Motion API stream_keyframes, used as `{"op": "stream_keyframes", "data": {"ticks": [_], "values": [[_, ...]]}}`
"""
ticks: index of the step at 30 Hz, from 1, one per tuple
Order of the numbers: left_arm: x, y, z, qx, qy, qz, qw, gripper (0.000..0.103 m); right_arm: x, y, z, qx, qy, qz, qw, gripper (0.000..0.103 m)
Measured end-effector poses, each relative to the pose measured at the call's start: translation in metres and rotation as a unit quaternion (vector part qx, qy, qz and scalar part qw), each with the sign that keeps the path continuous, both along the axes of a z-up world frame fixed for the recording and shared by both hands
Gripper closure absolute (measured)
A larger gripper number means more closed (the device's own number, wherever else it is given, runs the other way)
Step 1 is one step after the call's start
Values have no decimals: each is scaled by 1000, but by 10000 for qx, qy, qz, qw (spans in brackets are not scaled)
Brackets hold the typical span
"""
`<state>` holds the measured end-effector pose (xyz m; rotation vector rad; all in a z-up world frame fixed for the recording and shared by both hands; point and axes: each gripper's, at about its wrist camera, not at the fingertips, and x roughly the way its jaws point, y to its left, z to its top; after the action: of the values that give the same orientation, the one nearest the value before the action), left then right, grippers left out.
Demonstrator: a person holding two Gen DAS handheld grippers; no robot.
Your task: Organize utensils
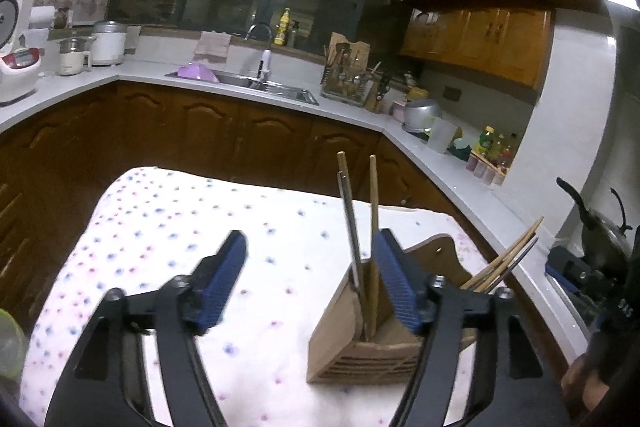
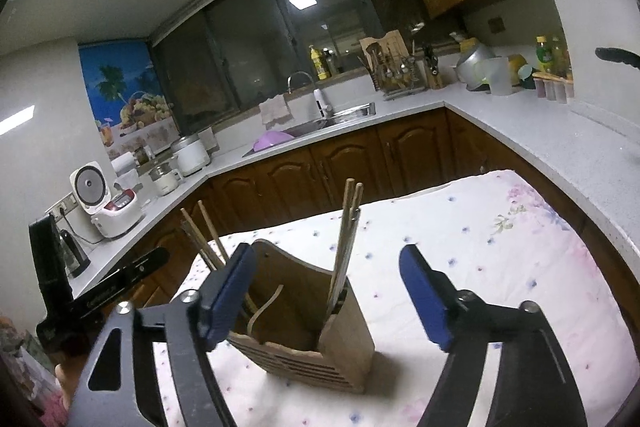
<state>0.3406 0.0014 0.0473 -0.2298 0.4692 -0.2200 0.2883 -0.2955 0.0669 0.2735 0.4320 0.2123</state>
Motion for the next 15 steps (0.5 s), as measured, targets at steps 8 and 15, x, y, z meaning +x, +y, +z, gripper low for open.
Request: {"op": "stream_keyframes", "data": {"ticks": [8,15], "values": [[-31,9,5,113,-84,96,9999,8,-21,11,3,-96,-139,145,9998,2],[-68,12,12,232,-203,124,9994,2,-43,18,4,-145,-168,191,9996,1]]}}
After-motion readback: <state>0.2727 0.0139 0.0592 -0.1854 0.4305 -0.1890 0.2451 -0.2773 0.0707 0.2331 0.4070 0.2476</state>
